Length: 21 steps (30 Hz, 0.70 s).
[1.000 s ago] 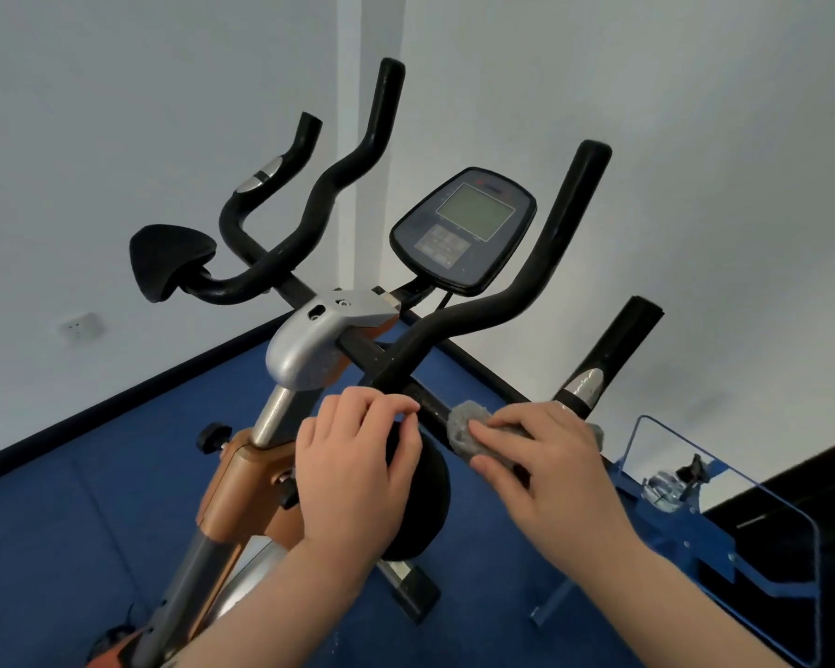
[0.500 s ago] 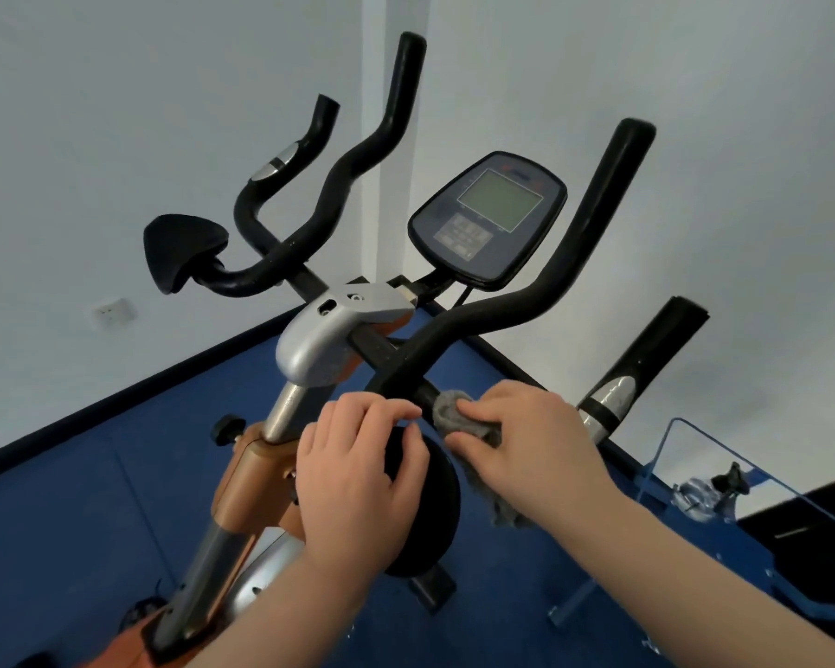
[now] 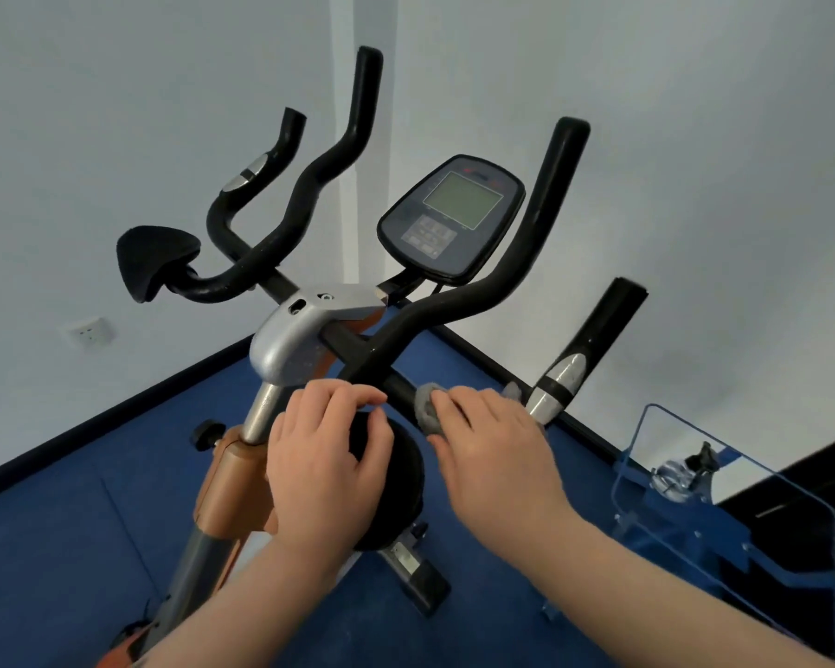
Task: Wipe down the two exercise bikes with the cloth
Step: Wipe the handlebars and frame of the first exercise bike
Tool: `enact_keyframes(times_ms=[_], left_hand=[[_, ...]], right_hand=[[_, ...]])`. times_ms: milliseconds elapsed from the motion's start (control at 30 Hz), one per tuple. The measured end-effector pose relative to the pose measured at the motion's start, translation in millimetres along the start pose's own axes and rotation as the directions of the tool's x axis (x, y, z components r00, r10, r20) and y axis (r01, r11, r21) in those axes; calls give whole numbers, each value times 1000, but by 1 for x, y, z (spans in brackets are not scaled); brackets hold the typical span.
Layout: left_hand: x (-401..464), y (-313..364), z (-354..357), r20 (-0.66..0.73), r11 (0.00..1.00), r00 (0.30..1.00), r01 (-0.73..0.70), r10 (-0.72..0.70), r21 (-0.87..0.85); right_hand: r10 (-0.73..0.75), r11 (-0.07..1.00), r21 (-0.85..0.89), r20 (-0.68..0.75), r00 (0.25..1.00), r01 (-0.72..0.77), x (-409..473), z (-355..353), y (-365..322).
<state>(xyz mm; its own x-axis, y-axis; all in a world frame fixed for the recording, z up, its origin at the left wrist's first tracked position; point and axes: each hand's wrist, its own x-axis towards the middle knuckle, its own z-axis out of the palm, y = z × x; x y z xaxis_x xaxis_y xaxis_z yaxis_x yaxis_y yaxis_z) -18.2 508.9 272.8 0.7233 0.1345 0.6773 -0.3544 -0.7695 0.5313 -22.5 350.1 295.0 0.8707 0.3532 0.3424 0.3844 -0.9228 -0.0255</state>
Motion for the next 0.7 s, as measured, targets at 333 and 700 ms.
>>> enact_keyframes(times_ms=[333,700], left_hand=[[31,39,9,169,973,976,-100,136,-208],[38,48,34,351,982,936,61,5,-176]], right_hand=[[-145,988,11,-235,961,152,2,-19,90],[-272,954,16,-375,886,300,23,-17,122]])
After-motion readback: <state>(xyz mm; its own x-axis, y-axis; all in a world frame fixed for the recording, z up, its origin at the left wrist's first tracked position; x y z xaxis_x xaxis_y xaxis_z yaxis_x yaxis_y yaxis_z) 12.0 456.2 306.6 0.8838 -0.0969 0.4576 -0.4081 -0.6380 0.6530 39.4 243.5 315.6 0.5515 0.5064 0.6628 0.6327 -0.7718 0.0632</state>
